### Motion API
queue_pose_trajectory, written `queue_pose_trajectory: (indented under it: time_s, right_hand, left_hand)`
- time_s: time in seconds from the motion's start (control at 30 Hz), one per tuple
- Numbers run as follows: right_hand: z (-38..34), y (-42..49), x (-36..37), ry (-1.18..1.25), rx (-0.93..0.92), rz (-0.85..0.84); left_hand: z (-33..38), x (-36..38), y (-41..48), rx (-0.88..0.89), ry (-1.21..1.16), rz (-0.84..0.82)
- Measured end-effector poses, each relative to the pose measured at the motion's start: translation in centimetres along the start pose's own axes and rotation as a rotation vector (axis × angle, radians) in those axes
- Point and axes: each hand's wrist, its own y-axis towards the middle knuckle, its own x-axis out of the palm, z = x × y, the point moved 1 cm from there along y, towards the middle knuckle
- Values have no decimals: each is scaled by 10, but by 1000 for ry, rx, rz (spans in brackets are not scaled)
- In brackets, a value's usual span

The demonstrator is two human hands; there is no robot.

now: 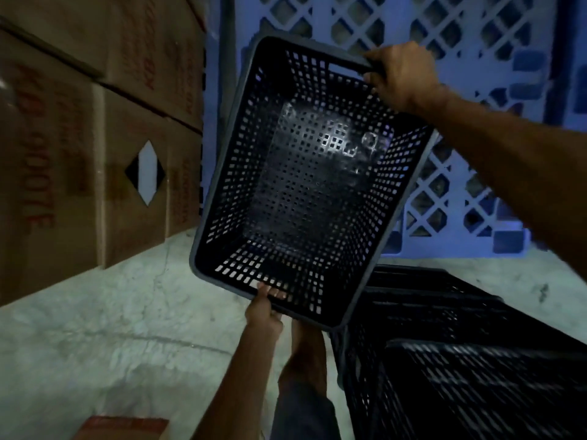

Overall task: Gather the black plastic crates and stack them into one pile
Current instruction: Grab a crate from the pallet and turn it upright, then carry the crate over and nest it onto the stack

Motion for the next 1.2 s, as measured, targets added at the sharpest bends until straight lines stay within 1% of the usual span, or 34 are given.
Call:
queue_pose_trajectory:
  time_s: [0.07, 0.1, 0.13, 0.2, 0.27, 0.3, 0.37, 0.43, 0.47, 0.53, 0.6, 0.63, 0.73, 0.8, 0.87, 1.0, 1.1, 1.2]
  right_hand:
    - [3, -27, -46, 49, 38, 34]
    - [7, -56, -90, 52, 65, 76]
    - [5, -83, -124, 75, 88, 131]
    - [5, -137, -183, 120, 143, 326]
    - [-2, -189, -229, 144, 197, 434]
    - [-6, -229, -264, 153, 225, 499]
    - [-13, -290, -310, 181, 247, 649]
    - [-27, -371, -358, 221, 291, 819]
    - [-36, -407, -377, 253, 285, 887]
    - [-45, -468, -404, 317, 293, 1023]
    - [-50, -535, -422, 345, 312, 1119]
    - [-51, -565, -429, 354, 325, 1167]
    - [-55, -646, -436, 387, 373, 1234]
    - [-48, -687, -432, 373, 409, 1274]
    - [-35, -724, -423, 365, 455, 1259]
    - [0, -784, -389, 360, 566, 1193]
    - [30, -821, -363, 390, 600, 1145]
    - [64, -849, -339, 430, 634, 1058]
  left_hand:
    - [13, -11, -24, 78, 69, 25]
    - [22, -18, -59, 143, 111, 24]
    - [29, -24, -85, 201, 138, 16]
    - [42, -37, -134, 316, 164, -29]
    - [53, -48, -177, 420, 154, -82]
    - [58, -58, -213, 474, 146, -153]
    - [69, -76, -260, 590, 131, -271]
    - [76, -105, -319, 697, 130, -439]
    - [80, -122, -347, 762, 163, -457]
    - [86, -148, -397, 909, 242, -399]
    - [84, -172, -451, 1074, 229, -336]
    - [82, -181, -475, 1204, 228, -245]
    - [56, -212, -543, 1623, 371, 67]
    - [38, -226, -574, 1844, 464, 157]
    - [17, -235, -596, 1987, 535, 190]
    - [-30, -239, -603, 2099, 725, 173]
    - [-76, -234, -597, 2099, 800, 169]
    - [-124, -229, -590, 2050, 874, 186]
